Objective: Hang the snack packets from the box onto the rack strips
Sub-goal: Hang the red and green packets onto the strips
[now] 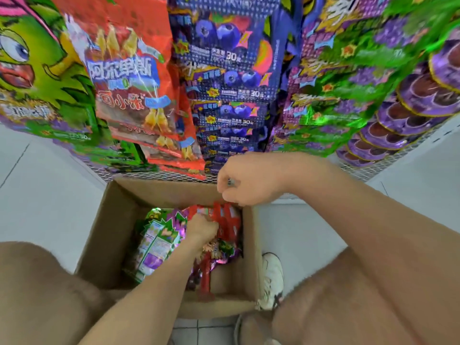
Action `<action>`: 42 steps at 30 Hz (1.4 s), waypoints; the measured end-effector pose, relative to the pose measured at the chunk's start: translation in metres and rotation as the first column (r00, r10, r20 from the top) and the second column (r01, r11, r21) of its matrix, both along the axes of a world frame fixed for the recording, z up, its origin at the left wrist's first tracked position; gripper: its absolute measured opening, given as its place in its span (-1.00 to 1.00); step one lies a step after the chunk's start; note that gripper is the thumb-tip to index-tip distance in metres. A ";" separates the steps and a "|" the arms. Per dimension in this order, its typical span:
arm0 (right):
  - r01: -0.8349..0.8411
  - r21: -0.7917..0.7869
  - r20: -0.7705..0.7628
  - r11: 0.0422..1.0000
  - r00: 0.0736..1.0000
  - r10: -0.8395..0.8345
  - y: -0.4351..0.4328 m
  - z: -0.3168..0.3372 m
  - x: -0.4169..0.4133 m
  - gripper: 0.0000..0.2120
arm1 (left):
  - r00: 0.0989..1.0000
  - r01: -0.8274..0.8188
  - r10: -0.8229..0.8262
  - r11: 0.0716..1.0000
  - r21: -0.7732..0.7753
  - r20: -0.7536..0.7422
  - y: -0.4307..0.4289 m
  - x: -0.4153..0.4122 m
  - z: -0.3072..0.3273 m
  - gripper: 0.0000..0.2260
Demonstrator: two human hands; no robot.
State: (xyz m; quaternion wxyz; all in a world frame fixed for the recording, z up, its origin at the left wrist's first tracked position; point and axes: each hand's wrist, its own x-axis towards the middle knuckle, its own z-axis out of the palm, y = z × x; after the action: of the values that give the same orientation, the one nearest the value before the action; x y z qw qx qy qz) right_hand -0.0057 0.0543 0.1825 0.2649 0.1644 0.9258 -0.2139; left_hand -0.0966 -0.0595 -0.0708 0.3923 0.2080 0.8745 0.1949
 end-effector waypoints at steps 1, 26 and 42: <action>-0.002 0.004 0.029 1.000 1.000 0.002 0.002 -0.001 0.000 -0.73 | 0.997 -0.043 0.042 0.999 0.018 0.057 0.001 0.000 0.005 -0.74; 0.274 -0.372 -0.598 0.887 0.660 -0.454 -0.085 0.038 -0.003 -0.89 | 0.911 0.126 0.165 0.762 0.636 -0.379 -0.103 -0.059 0.288 -0.77; 0.452 -0.464 -0.879 0.762 -0.132 -0.458 -0.091 0.157 -0.044 -0.75 | 0.976 0.108 0.108 0.517 0.849 -0.190 -0.054 -0.089 0.450 -0.67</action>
State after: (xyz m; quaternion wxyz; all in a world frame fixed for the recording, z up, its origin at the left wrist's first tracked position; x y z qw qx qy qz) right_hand -0.0494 -0.0364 0.3393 -0.5176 0.2846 0.7298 -0.3442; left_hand -0.1859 -0.1139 0.3788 0.1406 0.3939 0.7031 0.5751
